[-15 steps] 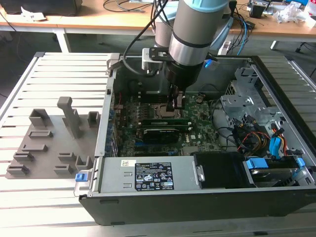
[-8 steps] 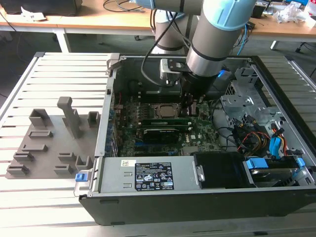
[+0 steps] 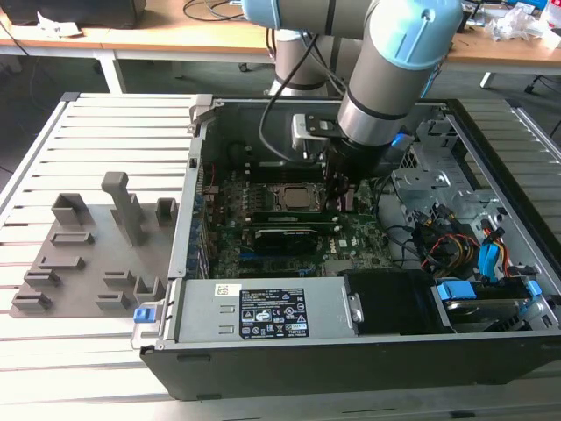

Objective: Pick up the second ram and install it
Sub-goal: 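Press down the second ram until it locks into place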

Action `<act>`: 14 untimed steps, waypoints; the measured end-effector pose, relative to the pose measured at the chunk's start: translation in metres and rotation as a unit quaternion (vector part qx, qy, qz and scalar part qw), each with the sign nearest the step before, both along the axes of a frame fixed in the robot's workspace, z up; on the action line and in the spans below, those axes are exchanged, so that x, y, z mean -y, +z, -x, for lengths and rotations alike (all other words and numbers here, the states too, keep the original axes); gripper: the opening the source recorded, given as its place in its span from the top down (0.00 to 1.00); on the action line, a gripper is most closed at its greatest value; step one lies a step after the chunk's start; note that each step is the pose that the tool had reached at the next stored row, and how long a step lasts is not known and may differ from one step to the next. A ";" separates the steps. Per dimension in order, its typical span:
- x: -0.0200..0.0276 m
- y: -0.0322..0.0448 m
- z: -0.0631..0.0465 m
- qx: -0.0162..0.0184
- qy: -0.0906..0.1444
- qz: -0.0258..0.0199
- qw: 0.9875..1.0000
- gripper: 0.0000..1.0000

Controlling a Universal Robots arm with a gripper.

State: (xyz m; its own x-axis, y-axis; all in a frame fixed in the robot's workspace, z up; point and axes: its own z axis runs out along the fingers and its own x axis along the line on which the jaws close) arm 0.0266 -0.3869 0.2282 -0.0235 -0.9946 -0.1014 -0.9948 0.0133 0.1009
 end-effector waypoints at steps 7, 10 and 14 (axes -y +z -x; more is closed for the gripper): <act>0.0007 0.0094 0.021 0.004 0.000 -0.001 1.000 0.89; 0.0007 0.0089 0.042 0.005 0.000 -0.001 1.000 0.89; 0.0006 0.0061 0.069 0.008 0.000 -0.001 1.000 0.89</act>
